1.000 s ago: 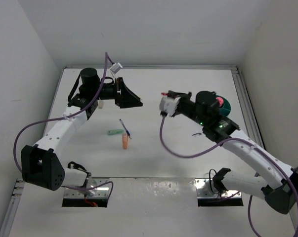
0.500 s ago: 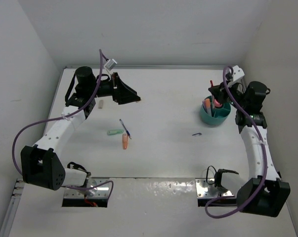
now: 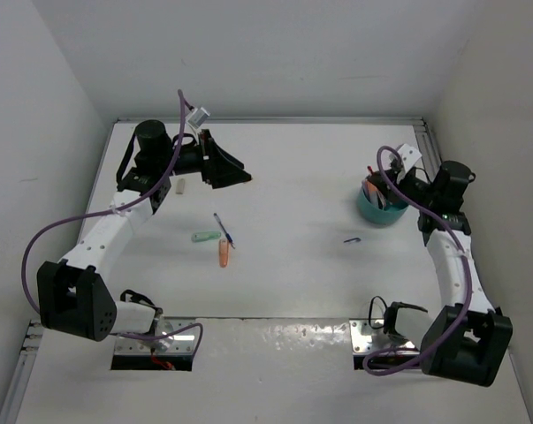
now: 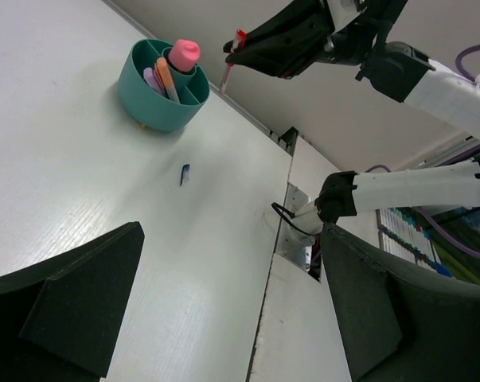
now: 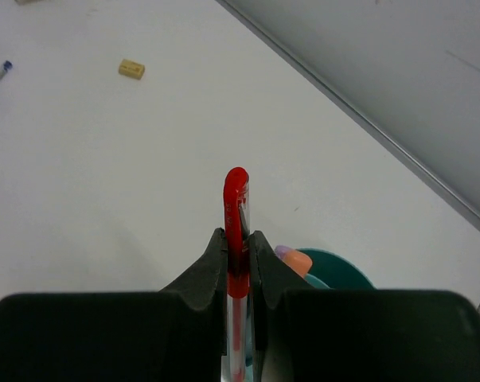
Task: Sort the stationery into containers
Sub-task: Place the pen in the storage box.
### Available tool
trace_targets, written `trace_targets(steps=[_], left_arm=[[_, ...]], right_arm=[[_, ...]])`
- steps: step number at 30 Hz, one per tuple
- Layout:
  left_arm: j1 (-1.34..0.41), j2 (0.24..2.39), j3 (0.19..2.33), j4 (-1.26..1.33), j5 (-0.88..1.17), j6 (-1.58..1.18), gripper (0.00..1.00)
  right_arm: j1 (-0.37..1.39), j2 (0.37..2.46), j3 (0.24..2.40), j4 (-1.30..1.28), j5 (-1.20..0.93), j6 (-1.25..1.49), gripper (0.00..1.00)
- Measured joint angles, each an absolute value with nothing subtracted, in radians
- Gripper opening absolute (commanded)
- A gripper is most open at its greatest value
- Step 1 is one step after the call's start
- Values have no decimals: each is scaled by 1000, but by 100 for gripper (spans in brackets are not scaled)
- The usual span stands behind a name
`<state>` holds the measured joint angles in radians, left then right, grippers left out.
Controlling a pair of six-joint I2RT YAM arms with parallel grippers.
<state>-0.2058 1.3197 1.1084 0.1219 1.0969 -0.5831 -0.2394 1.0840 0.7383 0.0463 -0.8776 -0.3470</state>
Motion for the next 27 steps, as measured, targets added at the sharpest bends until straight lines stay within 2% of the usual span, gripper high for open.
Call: trace_targets(steps=[8, 24, 27], left_arm=[[-206, 1320, 1108, 121, 1094, -575, 100], [-202, 1320, 1108, 95, 1091, -535, 100], [-201, 1320, 1108, 93, 1091, -531, 100]], right_arm=[[-279, 1132, 730, 14, -904, -545, 0], [-334, 1240, 730, 17, -950, -679, 0], [-340, 1269, 730, 15, -952, -696, 4]])
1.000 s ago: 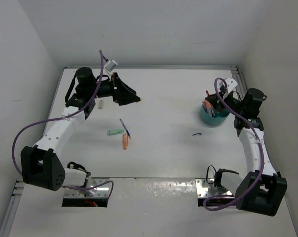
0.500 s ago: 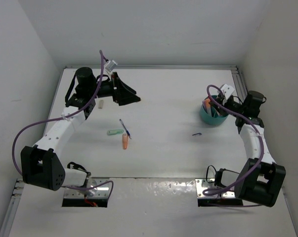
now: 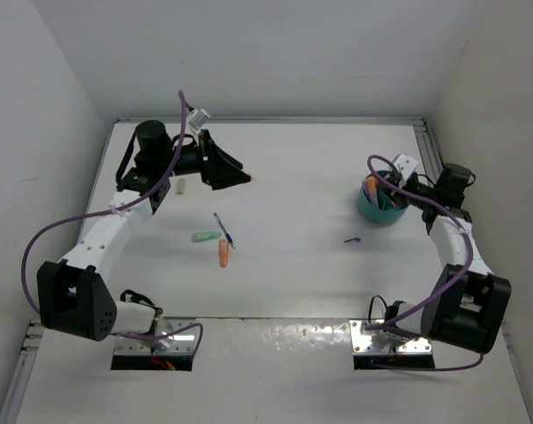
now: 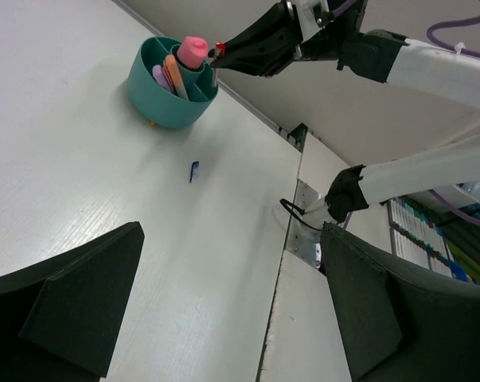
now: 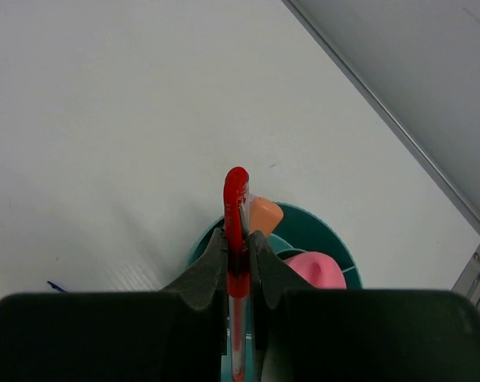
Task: Sort the stationery into containers
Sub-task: Place the pen in the storage box.
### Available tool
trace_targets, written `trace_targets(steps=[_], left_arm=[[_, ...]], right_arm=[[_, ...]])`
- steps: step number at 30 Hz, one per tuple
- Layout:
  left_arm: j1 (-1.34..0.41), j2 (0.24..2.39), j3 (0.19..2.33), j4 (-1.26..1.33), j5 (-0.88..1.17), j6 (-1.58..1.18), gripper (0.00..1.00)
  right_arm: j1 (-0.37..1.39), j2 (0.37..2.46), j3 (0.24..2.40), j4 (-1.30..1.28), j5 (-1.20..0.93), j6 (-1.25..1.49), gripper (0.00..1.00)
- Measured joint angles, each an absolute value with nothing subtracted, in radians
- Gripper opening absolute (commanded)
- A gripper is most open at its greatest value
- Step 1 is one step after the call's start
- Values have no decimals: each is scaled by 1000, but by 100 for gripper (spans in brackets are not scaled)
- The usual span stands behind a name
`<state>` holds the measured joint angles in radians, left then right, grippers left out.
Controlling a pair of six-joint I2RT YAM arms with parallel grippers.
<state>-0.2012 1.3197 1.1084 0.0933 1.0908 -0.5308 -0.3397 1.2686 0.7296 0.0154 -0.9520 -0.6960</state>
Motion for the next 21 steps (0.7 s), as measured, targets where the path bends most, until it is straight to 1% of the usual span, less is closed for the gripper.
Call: trace_targets(steps=[1, 3, 4, 5, 6, 8, 9, 13, 14, 15, 16, 17, 18, 20, 21], left_arm=[[-201, 1320, 1108, 92, 1090, -529, 100], [-201, 1320, 1108, 90, 1087, -526, 100], [-201, 1320, 1108, 89, 1086, -524, 100], [-201, 1320, 1108, 89, 1085, -522, 100], [-200, 1320, 1108, 88, 1084, -520, 100], [-199, 1320, 1108, 81, 1084, -513, 100], [-198, 1320, 1108, 75, 1083, -507, 100], [-191, 1320, 1111, 19, 1068, -455, 100], [-189, 1320, 1118, -17, 1063, -426, 99], [-185, 1323, 1132, -60, 1057, -391, 97], [-182, 1328, 1147, -94, 1052, -359, 96], [-178, 1341, 1184, -163, 1041, -297, 95], [-175, 1356, 1224, -223, 1026, -233, 92], [-169, 1375, 1275, -309, 1007, -133, 91], [-167, 1381, 1292, -345, 1000, -87, 91]], right_arm=[[-342, 1274, 730, 14, -952, -706, 6], [-345, 1280, 730, 7, -953, -736, 11], [-347, 1283, 730, 4, -954, -749, 19], [-350, 1287, 730, 2, -955, -759, 43], [-353, 1290, 730, -3, -956, -764, 52], [-360, 1296, 730, -11, -958, -781, 64], [-364, 1297, 730, -19, -959, -786, 67], [-366, 1295, 733, -26, -967, -746, 68], [-366, 1289, 734, -25, -970, -722, 67], [-366, 1279, 735, -24, -974, -682, 64], [-366, 1266, 736, -23, -975, -667, 59], [-366, 1250, 742, -23, -978, -617, 46], [-365, 1230, 754, -29, -980, -566, 39], [-357, 1192, 788, -87, -987, -531, 26], [-349, 1176, 818, -155, -988, -558, 22]])
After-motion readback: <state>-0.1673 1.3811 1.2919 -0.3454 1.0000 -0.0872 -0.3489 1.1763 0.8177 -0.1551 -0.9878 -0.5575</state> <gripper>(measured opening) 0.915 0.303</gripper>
